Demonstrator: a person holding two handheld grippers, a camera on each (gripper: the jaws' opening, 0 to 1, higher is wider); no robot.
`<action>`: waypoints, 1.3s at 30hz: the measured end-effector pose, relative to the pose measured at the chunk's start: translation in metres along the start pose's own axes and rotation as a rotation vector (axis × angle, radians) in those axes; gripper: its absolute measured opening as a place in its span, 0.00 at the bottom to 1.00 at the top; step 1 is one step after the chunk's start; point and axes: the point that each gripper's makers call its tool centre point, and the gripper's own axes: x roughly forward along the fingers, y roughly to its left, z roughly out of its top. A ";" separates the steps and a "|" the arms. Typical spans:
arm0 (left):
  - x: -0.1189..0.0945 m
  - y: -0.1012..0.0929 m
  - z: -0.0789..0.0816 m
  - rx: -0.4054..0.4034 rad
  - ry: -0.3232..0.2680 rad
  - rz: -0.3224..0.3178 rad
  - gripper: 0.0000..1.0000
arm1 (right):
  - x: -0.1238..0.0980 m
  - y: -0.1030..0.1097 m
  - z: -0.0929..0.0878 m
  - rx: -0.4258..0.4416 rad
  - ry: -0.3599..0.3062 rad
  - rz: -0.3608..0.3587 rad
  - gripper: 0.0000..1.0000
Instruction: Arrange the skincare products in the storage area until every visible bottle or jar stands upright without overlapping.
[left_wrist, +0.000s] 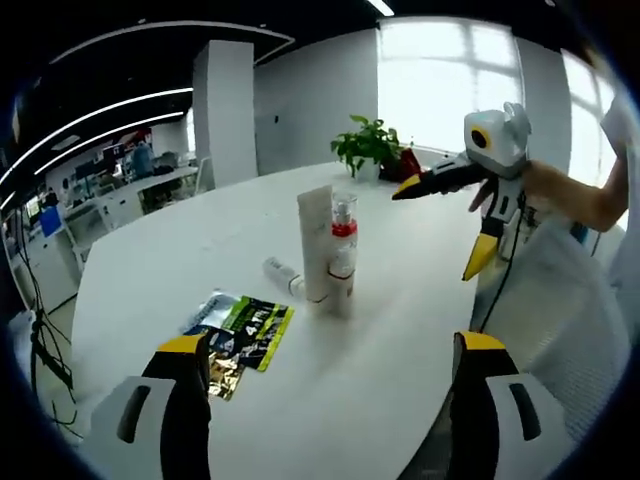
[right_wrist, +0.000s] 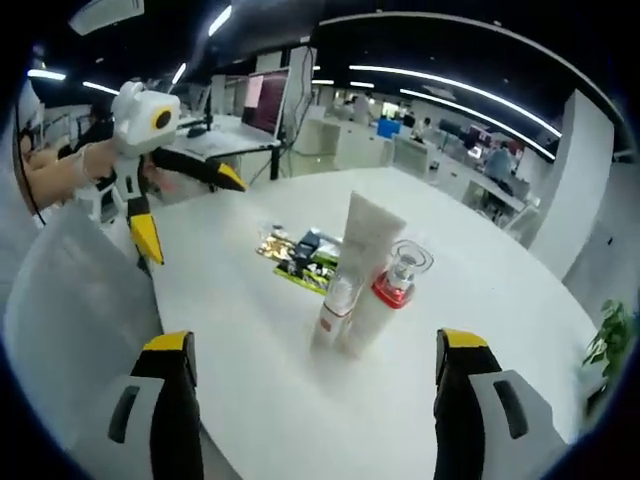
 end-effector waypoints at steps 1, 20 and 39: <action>-0.001 -0.001 0.000 0.001 -0.002 -0.002 0.99 | 0.000 0.001 -0.001 0.003 0.006 0.002 0.99; -0.008 -0.004 0.003 0.007 -0.050 -0.012 0.99 | -0.002 0.001 -0.009 -0.024 0.059 0.002 1.00; 0.004 0.000 -0.006 0.008 -0.023 -0.018 0.99 | 0.008 -0.017 -0.007 -0.029 0.056 0.023 1.00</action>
